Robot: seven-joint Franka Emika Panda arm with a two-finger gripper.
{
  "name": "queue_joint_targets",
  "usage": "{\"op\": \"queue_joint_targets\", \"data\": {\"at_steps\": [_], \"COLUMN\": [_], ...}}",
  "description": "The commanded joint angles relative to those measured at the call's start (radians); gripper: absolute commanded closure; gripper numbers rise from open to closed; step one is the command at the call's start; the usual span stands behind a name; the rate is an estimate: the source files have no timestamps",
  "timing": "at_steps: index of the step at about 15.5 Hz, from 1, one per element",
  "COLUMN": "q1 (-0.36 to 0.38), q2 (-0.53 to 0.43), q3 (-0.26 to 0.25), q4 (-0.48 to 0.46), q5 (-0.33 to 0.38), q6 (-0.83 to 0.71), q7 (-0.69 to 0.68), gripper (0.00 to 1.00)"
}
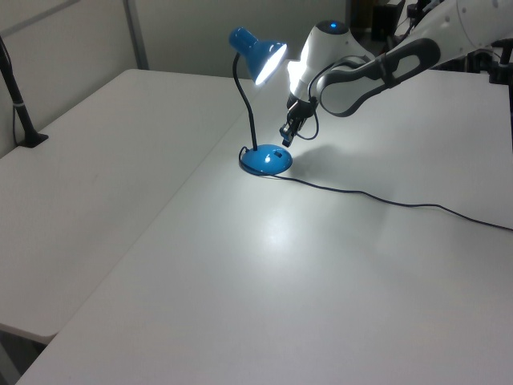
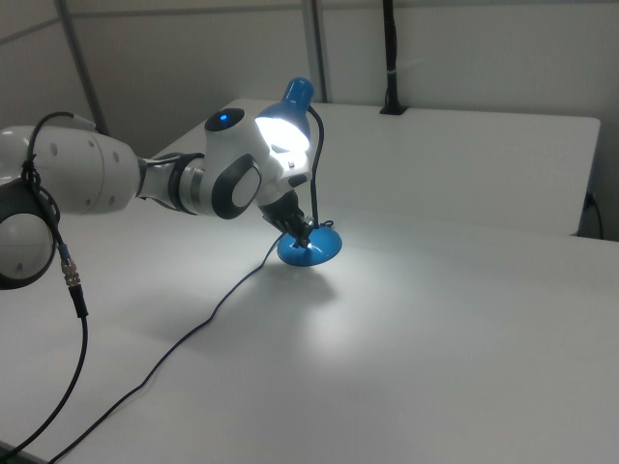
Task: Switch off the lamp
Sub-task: 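Press the gripper down on the lamp base switch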
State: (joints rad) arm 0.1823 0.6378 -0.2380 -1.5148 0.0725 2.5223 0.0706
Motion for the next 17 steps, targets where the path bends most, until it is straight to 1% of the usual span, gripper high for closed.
{"op": "queue_joint_targets", "data": {"at_steps": [1, 5, 12, 17], "q1": [0.014, 0.016, 0.045, 0.052], "q2": [0.020, 0.020, 0.023, 0.059], "q3": [-0.009, -0.007, -0.003, -0.003], "q4": [0.030, 0.030, 0.022, 0.022], "q5": [0.009, 0.009, 0.007, 0.000], "q6": [0.012, 0.012, 0.010, 0.012], "q7": [0.023, 0.017, 0.017, 0.017], "gripper": [1.00, 1.00, 1.00, 1.00]}}
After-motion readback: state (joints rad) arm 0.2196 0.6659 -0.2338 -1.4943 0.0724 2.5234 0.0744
